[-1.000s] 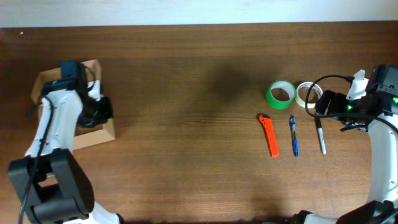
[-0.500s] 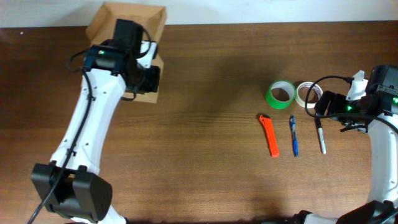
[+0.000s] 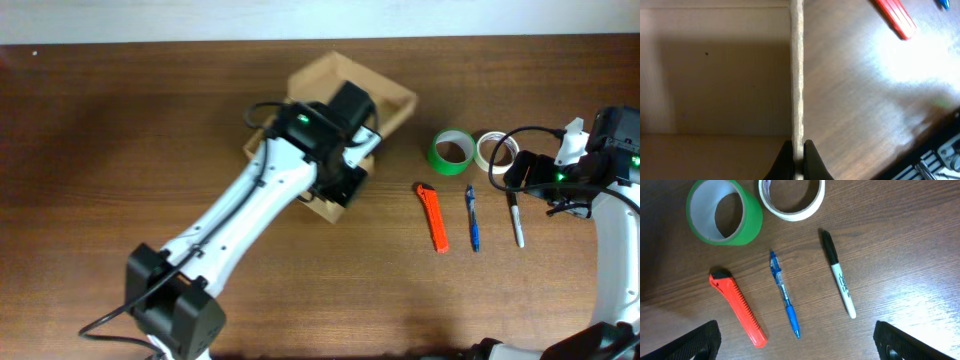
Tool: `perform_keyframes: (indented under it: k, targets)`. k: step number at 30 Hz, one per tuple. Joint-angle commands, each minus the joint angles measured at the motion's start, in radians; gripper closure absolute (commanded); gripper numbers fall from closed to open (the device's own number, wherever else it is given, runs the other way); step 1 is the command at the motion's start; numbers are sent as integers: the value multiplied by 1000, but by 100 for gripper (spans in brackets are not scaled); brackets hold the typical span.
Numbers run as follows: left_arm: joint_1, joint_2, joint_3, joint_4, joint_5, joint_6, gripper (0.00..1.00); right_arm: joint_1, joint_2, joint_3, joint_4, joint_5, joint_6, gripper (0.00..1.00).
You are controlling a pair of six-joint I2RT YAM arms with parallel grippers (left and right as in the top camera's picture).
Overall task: Pack container
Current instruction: 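Slide the box rightward with the left gripper toward the tapes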
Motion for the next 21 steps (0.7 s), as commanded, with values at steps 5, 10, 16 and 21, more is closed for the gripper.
perform_keyframes:
  k: [5,10,16,21]
  targets:
    - [-60,84,51,19,-60,-52,99,-1,-2,24,-24,-32,7,1]
    - [-78,177,130,18,-118,-112,98,-1,-2,24,-34,-40,9,1]
    - [-79,258,235,1,-195,-234,98,-1,-2,23,-45,-40,9,1]
    - [-79,291,294,13,-228,-324,98,-1,-2,23,-53,-40,9,1]
